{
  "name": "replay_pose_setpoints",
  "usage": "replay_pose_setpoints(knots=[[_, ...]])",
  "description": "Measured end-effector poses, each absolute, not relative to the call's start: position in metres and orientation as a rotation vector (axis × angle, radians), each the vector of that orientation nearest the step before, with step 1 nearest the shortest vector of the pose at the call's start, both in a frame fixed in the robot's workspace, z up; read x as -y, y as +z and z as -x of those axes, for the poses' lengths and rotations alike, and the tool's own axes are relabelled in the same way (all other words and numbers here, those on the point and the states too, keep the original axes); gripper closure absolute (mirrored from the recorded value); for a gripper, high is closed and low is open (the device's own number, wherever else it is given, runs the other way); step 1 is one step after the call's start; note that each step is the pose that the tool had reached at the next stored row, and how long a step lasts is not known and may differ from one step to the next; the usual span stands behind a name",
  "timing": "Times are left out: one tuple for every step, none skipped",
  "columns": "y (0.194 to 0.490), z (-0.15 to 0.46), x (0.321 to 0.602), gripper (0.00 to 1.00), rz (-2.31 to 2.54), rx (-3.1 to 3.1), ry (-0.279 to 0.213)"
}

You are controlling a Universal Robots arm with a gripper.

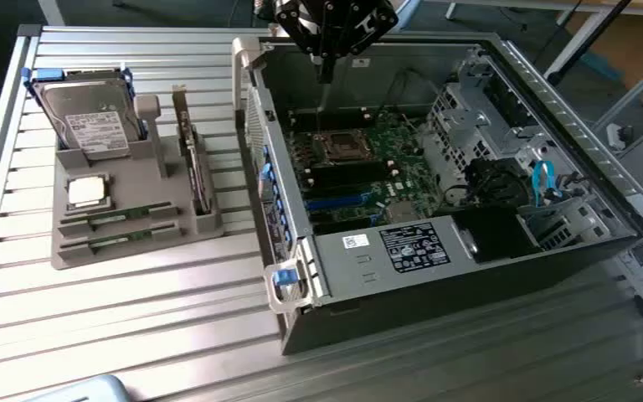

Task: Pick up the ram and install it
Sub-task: 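Reach for the ram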

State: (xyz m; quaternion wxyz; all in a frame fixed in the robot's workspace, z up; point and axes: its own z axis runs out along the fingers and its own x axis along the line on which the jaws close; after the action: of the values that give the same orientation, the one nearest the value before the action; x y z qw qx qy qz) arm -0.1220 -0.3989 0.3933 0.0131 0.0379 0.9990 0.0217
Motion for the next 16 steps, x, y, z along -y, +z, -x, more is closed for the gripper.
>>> replay_pose_setpoints(knots=[[0.3933,0.122,0.3989,0.89,-0.118,-3.113,0.068],[0.3933,0.122,0.3989,0.89,-0.118,-3.113,0.068],[0.3933,0.122,0.3989,0.89,-0.118,-3.112,0.068],[0.3933,0.122,0.3989,0.89,-0.118,-3.112,0.068],[0.3933,0.122,0.3989,0.89,-0.118,-3.112,0.068],[0.3933,0.122,0.3989,0.89,-0.118,-3.113,0.068],[0.3933,0.122,0.3989,0.89,-0.118,-3.113,0.068],[0.3933,0.122,0.3989,0.89,-0.118,-3.112,0.068],[0.3933,0.1221,0.3989,0.89,-0.118,-3.112,0.068],[0.3933,0.1222,0.3989,0.89,-0.118,-3.112,0.068],[0.3933,0.1224,0.3989,0.89,-0.118,-3.112,0.068],[0.3933,0.1226,0.3989,0.89,-0.118,-3.112,0.068],[0.3933,0.1233,0.3989,0.89,-0.118,-3.113,0.068],[0.3933,0.1236,0.3989,0.89,-0.118,-3.112,0.068],[0.3933,0.1248,0.399,0.89,-0.118,-3.112,0.068],[0.3933,0.1255,0.399,0.89,-0.118,-3.112,0.068]])
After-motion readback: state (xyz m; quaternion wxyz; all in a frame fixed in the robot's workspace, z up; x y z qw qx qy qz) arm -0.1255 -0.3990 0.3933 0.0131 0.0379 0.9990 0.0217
